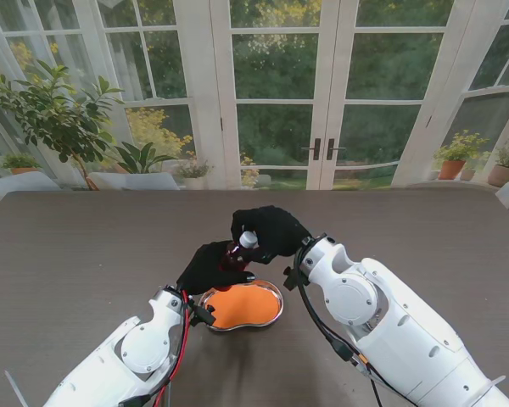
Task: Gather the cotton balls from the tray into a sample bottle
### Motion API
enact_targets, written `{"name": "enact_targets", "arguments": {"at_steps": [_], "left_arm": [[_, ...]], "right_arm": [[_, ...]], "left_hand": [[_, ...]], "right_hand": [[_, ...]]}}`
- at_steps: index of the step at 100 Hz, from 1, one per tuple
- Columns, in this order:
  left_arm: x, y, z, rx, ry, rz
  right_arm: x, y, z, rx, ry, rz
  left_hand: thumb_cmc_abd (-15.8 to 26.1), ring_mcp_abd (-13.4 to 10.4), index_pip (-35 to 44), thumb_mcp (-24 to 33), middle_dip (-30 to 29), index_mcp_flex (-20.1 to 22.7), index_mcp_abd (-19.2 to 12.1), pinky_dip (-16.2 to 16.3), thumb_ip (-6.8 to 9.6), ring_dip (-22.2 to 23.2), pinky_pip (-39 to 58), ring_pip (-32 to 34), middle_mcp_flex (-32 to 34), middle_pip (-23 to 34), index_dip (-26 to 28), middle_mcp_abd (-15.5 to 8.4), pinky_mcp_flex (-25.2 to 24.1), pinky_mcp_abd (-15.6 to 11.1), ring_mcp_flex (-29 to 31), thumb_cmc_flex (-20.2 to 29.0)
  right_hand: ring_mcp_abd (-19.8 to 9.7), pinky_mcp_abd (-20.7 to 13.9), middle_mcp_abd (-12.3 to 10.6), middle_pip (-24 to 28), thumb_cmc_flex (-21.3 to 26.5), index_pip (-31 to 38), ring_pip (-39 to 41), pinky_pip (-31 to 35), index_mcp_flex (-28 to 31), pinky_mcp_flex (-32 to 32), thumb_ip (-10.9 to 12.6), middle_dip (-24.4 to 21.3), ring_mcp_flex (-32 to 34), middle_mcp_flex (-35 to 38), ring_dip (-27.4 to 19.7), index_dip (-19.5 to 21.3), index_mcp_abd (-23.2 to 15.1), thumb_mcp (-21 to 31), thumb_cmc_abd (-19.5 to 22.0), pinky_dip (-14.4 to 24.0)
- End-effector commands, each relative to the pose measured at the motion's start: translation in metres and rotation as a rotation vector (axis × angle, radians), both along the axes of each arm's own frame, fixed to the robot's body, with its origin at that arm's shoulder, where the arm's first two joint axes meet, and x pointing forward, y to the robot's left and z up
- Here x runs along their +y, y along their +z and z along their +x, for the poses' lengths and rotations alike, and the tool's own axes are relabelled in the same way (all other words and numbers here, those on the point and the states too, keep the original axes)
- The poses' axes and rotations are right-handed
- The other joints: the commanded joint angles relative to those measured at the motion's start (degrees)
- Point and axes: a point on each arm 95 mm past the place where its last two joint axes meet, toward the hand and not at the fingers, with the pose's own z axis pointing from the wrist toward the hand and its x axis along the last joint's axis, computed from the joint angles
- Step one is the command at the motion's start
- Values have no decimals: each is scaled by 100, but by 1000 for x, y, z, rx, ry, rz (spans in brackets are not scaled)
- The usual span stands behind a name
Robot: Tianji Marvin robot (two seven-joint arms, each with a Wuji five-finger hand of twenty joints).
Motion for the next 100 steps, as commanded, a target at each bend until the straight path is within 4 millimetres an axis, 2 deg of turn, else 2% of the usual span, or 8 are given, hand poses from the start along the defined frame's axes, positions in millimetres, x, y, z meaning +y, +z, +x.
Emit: {"name": "enact_targets", "arguments": {"at_steps": [1, 19, 30, 34, 37, 46, 82, 100], "left_arm": [[-6, 4, -1, -3, -16, -11], [-6, 4, -1, -9, -7, -12], [-5, 3, 0, -21, -1, -7], [-5, 3, 0, -25, 0, -7], [-5, 3, 0, -29, 0, -5], [-4, 3, 0, -36, -3, 4], [0, 3, -1, -55, 8, 34], [1, 2, -1, -60, 8, 41]], "right_arm": [[3, -7, -2, 13, 11, -17], [2, -8, 0, -2, 3, -16], [3, -8, 1, -18, -9, -15], [3, -8, 1, -20, -13, -17], [3, -8, 1, -20, -17, -16], [2, -8, 2, -20, -28, -16], [-2, -9, 6, 1, -55, -27], [-3, -9, 7, 7, -63, -30]], "left_hand": [[1434, 195, 244, 705, -55, 643, -1168, 13, 40, 83, -50, 91, 131, -40, -13, -368, -299, -97, -121, 870], [1320, 155, -349, 658, -72, 391, -1128, 5, 42, 97, -86, 25, -82, -112, -361, -340, -386, -151, -325, 507], [1248, 74, -1602, 1082, -114, 367, -1042, -39, -12, 139, -173, -127, -371, -212, -273, -348, -548, -285, -649, -132], [1266, 45, -1985, 1262, -132, 365, -1020, -83, 64, 135, -270, -223, -496, -256, -300, -353, -698, -370, -848, -400], [1299, 18, -2358, 1429, -172, 321, -986, -139, 284, 84, -386, -409, -651, -329, -442, -367, -865, -450, -1066, -716], [1195, -77, -2758, 1266, -479, 131, -1005, -289, 266, -140, -666, -906, -947, -640, -659, -421, -1087, -537, -1409, -999], [1153, -286, -3531, 579, -1600, -603, -1041, -1146, 214, -939, -2309, -2500, -2211, -1275, -1321, -458, -1979, -893, -2636, -1385], [1160, -410, -3747, 298, -1982, -921, -961, -1525, 200, -1335, -3312, -3038, -2716, -1454, -1689, -486, -2175, -1074, -3087, -1479]], "right_hand": [[-475, -339, -222, 484, 645, 1453, 373, 426, 122, 241, 163, 203, 214, 448, 219, 44, -232, 1009, 427, 140], [-625, -563, -460, 537, 613, 1781, 1023, 821, 252, 333, 131, 397, 209, 762, 659, 119, -616, 1142, 283, 309], [-668, -606, -526, 539, 617, 1833, 1123, 881, 319, 347, 133, 472, 210, 848, 759, 141, -747, 1140, 282, 345], [-685, -615, -529, 537, 617, 1836, 1128, 891, 315, 349, 133, 484, 210, 853, 769, 143, -757, 1141, 282, 351], [-700, -630, -530, 511, 626, 1844, 1133, 908, 312, 348, 135, 515, 208, 861, 802, 145, -761, 1141, 279, 368], [-692, -635, -529, 498, 633, 1846, 1133, 912, 318, 349, 136, 528, 210, 863, 816, 144, -764, 1140, 275, 375], [-690, -648, -498, 486, 650, 1844, 1094, 895, 299, 346, 140, 576, 211, 832, 831, 140, -730, 1133, 264, 384], [-698, -658, -492, 481, 651, 1844, 1070, 871, 282, 341, 141, 591, 212, 817, 831, 142, -726, 1134, 264, 381]]}}
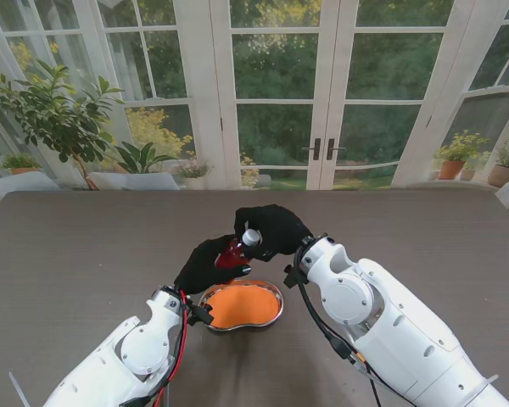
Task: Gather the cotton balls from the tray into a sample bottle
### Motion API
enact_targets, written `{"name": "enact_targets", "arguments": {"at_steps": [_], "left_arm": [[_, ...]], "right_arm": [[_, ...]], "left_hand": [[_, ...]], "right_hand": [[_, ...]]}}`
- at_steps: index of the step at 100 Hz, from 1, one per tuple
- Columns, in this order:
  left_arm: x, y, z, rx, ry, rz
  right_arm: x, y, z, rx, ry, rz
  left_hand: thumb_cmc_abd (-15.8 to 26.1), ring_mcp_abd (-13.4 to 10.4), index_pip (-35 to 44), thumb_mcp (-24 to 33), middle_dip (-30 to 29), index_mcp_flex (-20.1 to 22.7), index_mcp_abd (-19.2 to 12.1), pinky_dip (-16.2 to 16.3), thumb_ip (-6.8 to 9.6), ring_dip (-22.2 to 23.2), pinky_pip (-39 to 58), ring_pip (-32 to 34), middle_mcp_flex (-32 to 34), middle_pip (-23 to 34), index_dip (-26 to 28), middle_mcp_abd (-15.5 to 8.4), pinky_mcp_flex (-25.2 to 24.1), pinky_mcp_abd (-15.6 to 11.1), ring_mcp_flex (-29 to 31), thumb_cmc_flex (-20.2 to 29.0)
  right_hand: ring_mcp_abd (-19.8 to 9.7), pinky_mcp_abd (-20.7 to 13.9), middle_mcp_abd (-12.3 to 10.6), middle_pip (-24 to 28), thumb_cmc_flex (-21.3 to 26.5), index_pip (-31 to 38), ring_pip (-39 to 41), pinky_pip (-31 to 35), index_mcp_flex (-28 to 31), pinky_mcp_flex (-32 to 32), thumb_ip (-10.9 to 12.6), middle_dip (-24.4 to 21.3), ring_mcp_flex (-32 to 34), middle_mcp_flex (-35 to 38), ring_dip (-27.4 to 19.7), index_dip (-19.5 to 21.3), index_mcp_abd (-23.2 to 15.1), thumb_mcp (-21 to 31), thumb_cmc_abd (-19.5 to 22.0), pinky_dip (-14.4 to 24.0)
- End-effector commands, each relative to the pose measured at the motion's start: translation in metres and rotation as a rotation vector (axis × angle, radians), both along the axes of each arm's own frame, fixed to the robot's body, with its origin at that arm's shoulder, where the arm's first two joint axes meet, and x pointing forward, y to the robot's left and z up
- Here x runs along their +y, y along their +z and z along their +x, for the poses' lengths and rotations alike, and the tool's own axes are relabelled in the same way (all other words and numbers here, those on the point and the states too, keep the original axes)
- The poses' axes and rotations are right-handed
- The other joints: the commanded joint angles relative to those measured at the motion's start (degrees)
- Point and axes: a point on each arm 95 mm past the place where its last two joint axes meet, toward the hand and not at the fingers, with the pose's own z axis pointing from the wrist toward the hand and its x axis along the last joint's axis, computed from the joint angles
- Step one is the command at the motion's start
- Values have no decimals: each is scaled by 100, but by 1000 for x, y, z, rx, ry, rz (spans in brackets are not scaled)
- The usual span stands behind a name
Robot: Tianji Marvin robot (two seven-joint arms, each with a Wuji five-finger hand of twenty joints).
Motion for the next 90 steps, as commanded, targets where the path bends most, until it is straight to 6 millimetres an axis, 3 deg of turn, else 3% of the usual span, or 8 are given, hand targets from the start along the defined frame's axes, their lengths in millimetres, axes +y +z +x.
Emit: {"name": "enact_targets", "arguments": {"at_steps": [1, 18, 52, 80, 82, 90], "left_arm": [[-3, 2, -1, -2, -19, -1], [-2, 2, -2, -5, -22, 2], [9, 6, -3, -10, -8, 55], [27, 10, -2, -12, 59, 112], [29, 10, -2, -11, 63, 117], [33, 11, -3, -8, 75, 127]], "right_arm": [[-1, -4, 1, 17, -3, -13], [-3, -5, 2, 24, -11, -22], [-15, -3, 9, 46, -38, -79], [-35, -6, 20, 78, -87, -164], [-37, -7, 21, 83, -93, -170], [-44, -9, 25, 90, -118, -206]], "left_hand": [[193, -206, -123, -159, -156, -140, -858, -208, 197, -186, -419, -231, -331, -111, -148, -334, -127, -284, -249, -222], [220, -334, -223, -344, -401, -359, -829, -452, 183, -445, -1154, -533, -744, -212, -361, -405, -270, -485, -637, -312], [362, -437, -191, -458, -490, -403, -848, -502, 210, -554, -2045, -682, -991, -219, -410, -449, -381, -601, -885, -292], [588, -382, -88, -303, -477, -216, -844, -232, 281, -524, -2942, -667, -937, -191, -337, -429, -68, -453, -842, -140], [595, -370, -83, -217, -465, -180, -854, 114, 268, -510, -3323, -671, -920, -195, -296, -436, 62, -448, -834, -160], [622, -375, -59, -184, -465, -128, -864, 183, 281, -506, -3367, -667, -915, -196, -279, -430, 83, -450, -825, -129]], "right_hand": [[-570, -435, -371, 433, 746, 1580, 221, 404, 359, 186, 385, 121, 80, 503, 82, 212, -318, 978, 306, 150], [-582, -442, -367, 424, 746, 1580, 194, 388, 359, 182, 385, 126, 80, 487, 77, 213, -318, 976, 306, 149], [-556, -436, -357, 416, 733, 1560, 142, 325, 319, 169, 383, 145, 82, 432, 61, 207, -300, 974, 310, 136], [-554, -417, -361, 419, 713, 1538, 100, 261, 273, 152, 378, 155, 83, 393, 42, 205, -300, 978, 319, 124], [-550, -417, -355, 418, 721, 1538, 98, 258, 272, 152, 380, 155, 83, 390, 41, 205, -301, 982, 318, 124], [-534, -412, -358, 422, 705, 1537, 89, 239, 272, 148, 376, 155, 82, 379, 35, 207, -303, 979, 324, 121]]}}
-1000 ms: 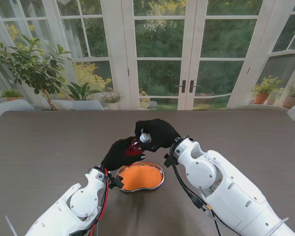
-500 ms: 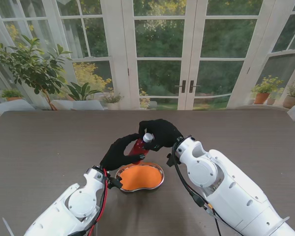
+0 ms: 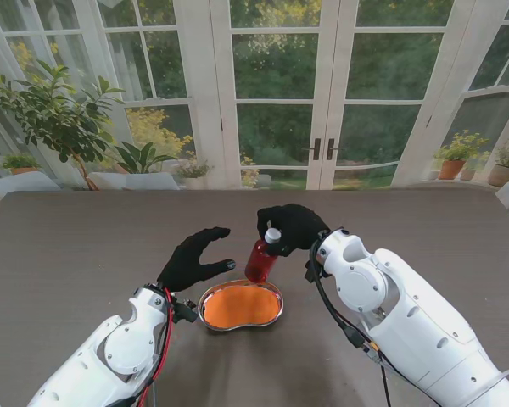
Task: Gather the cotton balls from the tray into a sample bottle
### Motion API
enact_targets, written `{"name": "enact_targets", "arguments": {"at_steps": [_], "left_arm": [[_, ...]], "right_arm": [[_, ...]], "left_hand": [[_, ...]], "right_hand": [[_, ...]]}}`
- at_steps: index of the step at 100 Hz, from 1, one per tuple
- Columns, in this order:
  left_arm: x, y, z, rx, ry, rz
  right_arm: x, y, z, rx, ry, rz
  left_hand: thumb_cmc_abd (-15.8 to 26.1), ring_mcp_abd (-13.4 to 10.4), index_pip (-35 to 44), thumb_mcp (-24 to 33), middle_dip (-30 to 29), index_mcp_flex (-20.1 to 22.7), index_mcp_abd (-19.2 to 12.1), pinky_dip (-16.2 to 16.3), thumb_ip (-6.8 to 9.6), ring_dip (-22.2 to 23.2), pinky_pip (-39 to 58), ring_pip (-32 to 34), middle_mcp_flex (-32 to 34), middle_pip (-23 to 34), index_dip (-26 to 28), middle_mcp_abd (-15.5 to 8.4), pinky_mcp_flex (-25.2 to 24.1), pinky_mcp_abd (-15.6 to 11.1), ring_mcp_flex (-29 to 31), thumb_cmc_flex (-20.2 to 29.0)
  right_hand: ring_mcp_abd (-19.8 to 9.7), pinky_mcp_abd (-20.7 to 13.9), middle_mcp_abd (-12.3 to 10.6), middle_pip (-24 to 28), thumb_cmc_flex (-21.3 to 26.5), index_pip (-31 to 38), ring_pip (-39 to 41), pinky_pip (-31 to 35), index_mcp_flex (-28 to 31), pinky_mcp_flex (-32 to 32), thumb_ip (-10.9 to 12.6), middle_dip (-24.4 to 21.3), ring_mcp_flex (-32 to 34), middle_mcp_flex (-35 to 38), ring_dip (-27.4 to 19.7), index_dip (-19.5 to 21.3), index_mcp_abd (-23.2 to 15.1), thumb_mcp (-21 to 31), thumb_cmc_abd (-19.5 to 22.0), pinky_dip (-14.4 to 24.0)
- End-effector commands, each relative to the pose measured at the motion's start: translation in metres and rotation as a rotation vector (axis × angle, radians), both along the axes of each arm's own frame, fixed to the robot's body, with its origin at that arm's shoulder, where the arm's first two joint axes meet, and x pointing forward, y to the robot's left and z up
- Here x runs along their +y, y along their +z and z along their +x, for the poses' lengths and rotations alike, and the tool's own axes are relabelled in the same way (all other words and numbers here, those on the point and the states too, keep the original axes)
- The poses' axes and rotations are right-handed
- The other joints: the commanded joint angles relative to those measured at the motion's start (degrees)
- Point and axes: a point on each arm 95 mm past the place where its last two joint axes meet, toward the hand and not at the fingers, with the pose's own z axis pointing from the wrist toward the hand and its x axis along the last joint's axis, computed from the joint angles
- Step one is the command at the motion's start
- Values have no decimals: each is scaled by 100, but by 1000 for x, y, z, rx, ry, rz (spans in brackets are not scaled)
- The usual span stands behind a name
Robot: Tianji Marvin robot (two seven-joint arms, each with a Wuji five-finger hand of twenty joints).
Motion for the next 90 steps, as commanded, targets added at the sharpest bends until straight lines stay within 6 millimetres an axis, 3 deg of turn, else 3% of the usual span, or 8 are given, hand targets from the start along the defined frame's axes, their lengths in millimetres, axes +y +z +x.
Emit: {"name": "enact_targets", "arguments": {"at_steps": [1, 42, 90], "left_arm": [[4, 0, -1, 9, -2, 14], [16, 0, -1, 28, 38, 33], [15, 1, -4, 46, 37, 31]], "right_arm": [[-11, -5, 6, 17, -27, -46], [-47, -23, 26, 85, -119, -207], [-60, -47, 36, 127, -146, -283]], "left_hand": [[179, -114, 56, 107, -70, 165, -791, 160, 214, -17, -225, -72, -108, -54, 49, -270, 51, -102, -100, -7], [300, -20, 147, 206, -38, 333, -804, 263, 250, 33, -178, -3, -6, -29, 127, -232, 81, -51, 3, 37], [335, 46, 161, 210, 17, 396, -770, 349, 253, 86, -154, 56, 80, -12, 174, -191, 114, 3, 95, 57]], "right_hand": [[-539, -407, -349, 385, 652, 1483, 84, 235, 270, 147, 377, 86, 83, 372, 33, 207, -302, 981, 325, 119], [-421, -266, -332, 400, 650, 1446, -66, -31, 142, 73, 368, 100, 79, 216, -47, 211, -272, 975, 358, 45], [-232, -16, -311, 443, 603, 1358, -395, -379, -42, -74, 341, -35, 74, -52, -244, 204, -229, 968, 452, 18]]}}
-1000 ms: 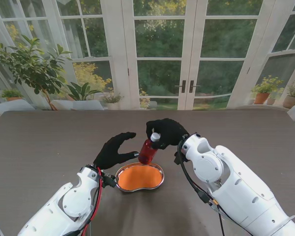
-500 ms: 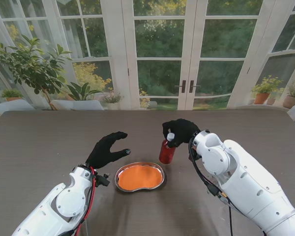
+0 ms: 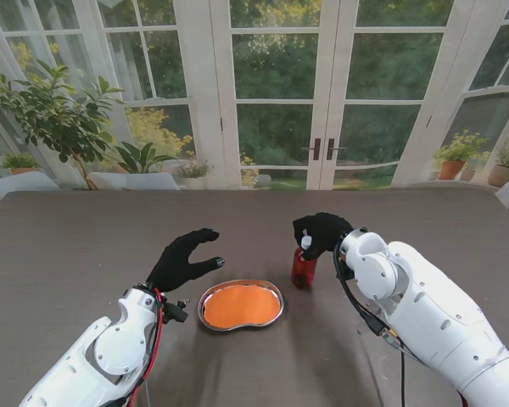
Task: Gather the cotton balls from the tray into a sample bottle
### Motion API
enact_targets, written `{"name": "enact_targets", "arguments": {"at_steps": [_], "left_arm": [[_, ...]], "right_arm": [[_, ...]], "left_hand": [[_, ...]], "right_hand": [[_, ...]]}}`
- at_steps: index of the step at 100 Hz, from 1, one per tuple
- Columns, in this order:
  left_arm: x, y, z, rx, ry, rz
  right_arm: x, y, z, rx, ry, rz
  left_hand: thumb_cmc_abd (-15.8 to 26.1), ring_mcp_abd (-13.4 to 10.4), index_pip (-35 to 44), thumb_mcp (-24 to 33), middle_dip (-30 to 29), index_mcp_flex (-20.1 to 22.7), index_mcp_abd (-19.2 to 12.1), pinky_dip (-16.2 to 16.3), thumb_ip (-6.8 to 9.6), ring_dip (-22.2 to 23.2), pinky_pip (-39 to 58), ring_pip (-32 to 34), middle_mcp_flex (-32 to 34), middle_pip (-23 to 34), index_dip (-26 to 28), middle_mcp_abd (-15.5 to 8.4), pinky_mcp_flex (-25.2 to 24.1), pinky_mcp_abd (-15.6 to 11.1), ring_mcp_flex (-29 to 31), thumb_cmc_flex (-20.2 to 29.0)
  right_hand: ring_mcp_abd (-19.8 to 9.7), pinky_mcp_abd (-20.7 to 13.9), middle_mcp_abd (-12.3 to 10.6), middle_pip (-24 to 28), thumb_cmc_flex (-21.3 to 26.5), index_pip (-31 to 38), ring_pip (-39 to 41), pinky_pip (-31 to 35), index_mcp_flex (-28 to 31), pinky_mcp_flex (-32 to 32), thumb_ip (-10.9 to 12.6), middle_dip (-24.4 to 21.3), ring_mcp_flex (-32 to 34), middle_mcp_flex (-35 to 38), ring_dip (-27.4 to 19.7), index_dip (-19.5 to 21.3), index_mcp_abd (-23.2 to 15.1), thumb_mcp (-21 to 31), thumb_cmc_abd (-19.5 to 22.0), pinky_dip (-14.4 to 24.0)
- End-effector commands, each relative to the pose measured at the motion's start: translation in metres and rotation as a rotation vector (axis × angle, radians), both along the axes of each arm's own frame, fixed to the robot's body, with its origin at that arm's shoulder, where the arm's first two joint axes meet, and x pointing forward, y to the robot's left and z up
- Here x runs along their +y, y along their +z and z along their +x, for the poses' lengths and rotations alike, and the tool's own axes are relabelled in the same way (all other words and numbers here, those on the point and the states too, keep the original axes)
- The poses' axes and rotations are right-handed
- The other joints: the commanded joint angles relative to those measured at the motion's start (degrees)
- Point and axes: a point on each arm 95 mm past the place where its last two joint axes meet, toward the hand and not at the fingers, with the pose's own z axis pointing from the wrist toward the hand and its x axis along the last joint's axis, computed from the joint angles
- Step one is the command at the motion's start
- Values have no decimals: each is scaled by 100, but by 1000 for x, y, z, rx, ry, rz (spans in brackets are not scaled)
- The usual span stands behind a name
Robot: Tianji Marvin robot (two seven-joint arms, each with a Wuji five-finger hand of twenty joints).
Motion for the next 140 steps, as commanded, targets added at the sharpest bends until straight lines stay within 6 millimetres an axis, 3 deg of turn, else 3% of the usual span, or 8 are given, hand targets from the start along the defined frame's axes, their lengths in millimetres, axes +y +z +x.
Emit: {"name": "enact_targets", "arguments": {"at_steps": [1, 46, 70, 105, 121, 131, 133, 140], "left_arm": [[-3, 0, -1, 11, -14, 1], [-3, -1, -1, 18, -18, -7], [-4, -2, -1, 21, -23, -9], [-5, -3, -1, 27, -30, -9], [-6, -4, -1, 30, -35, -10], [-7, -4, -1, 31, -37, -10], [-7, -4, -1, 31, -37, -11], [-7, -4, -1, 32, -39, -12]], "right_arm": [[-2, -6, 0, 17, -2, -16], [-3, -16, 1, 21, -3, -41], [-5, -19, 1, 28, -2, -55], [-10, -20, 1, 34, -4, -64], [-11, -20, 1, 30, -3, -69], [-12, -19, 1, 24, -2, -70], [-12, -19, 1, 23, -1, -70], [-12, -19, 1, 13, 1, -71]], "left_hand": [[180, 25, 48, 94, 18, 75, -766, 136, 191, 88, -148, 57, 79, -11, 34, -193, 38, -5, 30, 50], [214, 78, 53, 90, 62, 115, -741, 188, 193, 121, -138, 93, 168, 5, 52, -152, 71, 28, 85, 63], [232, 83, 54, 68, 83, 126, -739, 202, 193, 132, -134, 111, 216, 16, 57, -135, 99, 45, 120, 67], [241, 91, 68, 48, 108, 153, -751, 215, 198, 140, -125, 130, 256, 23, 69, -121, 143, 65, 155, 79], [245, 96, 73, 42, 117, 158, -760, 218, 199, 141, -122, 136, 264, 23, 77, -128, 159, 72, 165, 78], [243, 100, 75, 44, 122, 161, -756, 220, 200, 141, -122, 136, 270, 25, 81, -124, 164, 83, 163, 82], [244, 99, 73, 44, 124, 155, -760, 219, 200, 141, -124, 136, 281, 29, 81, -121, 160, 82, 164, 83], [240, 105, 77, 39, 128, 165, -761, 222, 200, 143, -119, 144, 291, 32, 84, -123, 174, 85, 180, 78]], "right_hand": [[-237, -1, -307, 302, 587, 1144, -23, -31, 152, 56, 339, -107, 120, 71, -105, 201, -225, 914, 426, 25], [139, 500, -458, 174, 396, 878, -509, -67, 33, -693, 438, -330, 107, -144, -405, 136, -206, 350, 908, 283], [169, 599, -412, 135, 53, 120, -840, -27, -55, -1201, 469, -206, 101, -662, -606, 388, -184, 5, 1181, 329], [208, 604, -320, 148, -273, -475, -1265, -91, -109, -1484, 342, -253, 48, -1183, -730, 506, 8, -153, 878, 302], [181, 596, -306, 183, -491, -916, -1335, -129, -78, -1599, 482, -372, -89, -1412, -672, 715, 72, -130, 814, 327], [216, 607, -288, 233, -741, -1350, -1415, -176, -56, -1691, 952, -584, -239, -1609, -676, 1085, 79, -125, 820, 353], [228, 617, -271, 212, -850, -1598, -1483, -215, -47, -1739, 1223, -618, -311, -1682, -700, 1499, 100, -146, 839, 368], [226, 622, -261, 192, -1027, -1733, -1538, -235, -68, -1760, 1264, -633, -355, -1744, -721, 1580, 77, -189, 710, 368]]}}
